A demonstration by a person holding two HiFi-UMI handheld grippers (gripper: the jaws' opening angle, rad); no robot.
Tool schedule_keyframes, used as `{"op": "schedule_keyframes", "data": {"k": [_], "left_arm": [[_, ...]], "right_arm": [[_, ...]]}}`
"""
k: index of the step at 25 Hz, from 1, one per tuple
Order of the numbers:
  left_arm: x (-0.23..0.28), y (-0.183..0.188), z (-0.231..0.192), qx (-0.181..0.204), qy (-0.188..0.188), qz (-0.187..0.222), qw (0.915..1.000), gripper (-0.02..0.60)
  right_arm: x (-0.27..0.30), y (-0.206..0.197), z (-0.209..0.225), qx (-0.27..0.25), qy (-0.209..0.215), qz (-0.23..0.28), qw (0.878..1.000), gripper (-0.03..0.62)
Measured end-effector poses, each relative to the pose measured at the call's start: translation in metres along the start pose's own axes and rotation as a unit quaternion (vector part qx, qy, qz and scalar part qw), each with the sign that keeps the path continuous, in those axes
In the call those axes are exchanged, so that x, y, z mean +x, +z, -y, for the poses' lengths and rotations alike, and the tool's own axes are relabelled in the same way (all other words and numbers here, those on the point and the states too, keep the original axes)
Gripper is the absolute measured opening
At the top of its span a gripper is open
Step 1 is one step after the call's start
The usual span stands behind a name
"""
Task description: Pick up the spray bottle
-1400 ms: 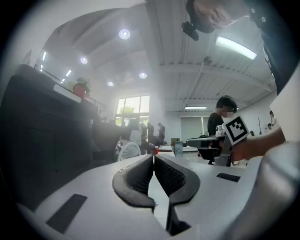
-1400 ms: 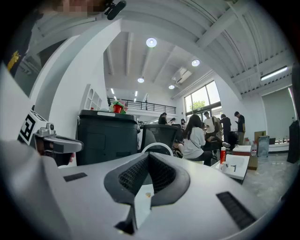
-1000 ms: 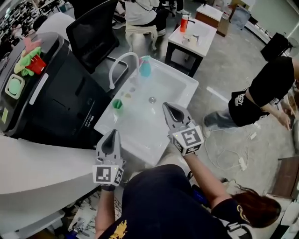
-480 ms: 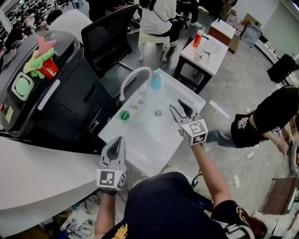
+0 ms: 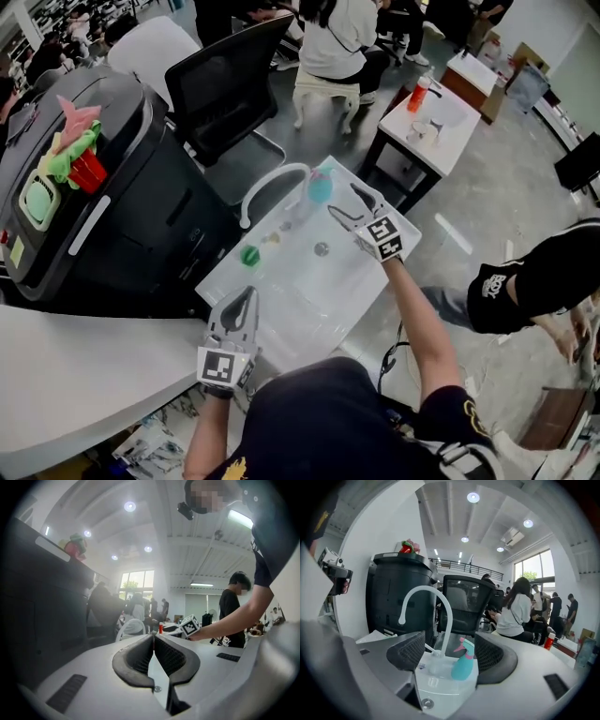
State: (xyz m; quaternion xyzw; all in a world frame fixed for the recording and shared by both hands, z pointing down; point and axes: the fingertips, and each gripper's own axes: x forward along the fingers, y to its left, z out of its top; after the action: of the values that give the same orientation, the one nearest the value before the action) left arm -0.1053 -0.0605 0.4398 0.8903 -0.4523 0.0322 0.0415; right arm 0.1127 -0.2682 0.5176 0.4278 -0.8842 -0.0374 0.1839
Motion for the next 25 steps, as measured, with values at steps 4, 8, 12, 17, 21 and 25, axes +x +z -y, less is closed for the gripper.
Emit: {"op": "schedule_keyframes", "data": {"k": [4, 8, 12, 17, 21, 25], "left_arm": [[0.027, 0.001, 0.005, -0.003, -0.006, -0.009, 0.9999, 0.025], [0.053, -0.001, 0.003, -0.006, 0.001, -0.021, 0.9998, 0.025], [0.076, -0.003, 0.0, -0.021, 0.001, -0.013, 0.9997, 0.025], [0.099, -0.007, -0.002, -0.023, 0.003, -0.022, 0.9995, 0.025], [0.108, -0.015, -0.004, -0.03, 0.007, -0.038, 0.9988, 0.025], [0.114, -0.023, -0.006, -0.034, 0.01, -0.05, 0.9982, 0.025]], "right_arm": [[0.034, -0.009, 0.031, -0.036, 0.049, -0.034, 0.998, 0.335], [0.063, -0.026, 0.052, -0.044, 0.08, -0.064, 0.994, 0.337], [0.084, -0.04, 0.064, -0.041, 0.099, -0.079, 0.991, 0.337], [0.111, -0.059, 0.075, -0.066, 0.135, -0.108, 0.983, 0.337], [0.134, -0.071, 0.077, -0.089, 0.166, -0.129, 0.974, 0.337], [0.15, -0.082, 0.074, -0.1, 0.192, -0.143, 0.966, 0.336]]}}
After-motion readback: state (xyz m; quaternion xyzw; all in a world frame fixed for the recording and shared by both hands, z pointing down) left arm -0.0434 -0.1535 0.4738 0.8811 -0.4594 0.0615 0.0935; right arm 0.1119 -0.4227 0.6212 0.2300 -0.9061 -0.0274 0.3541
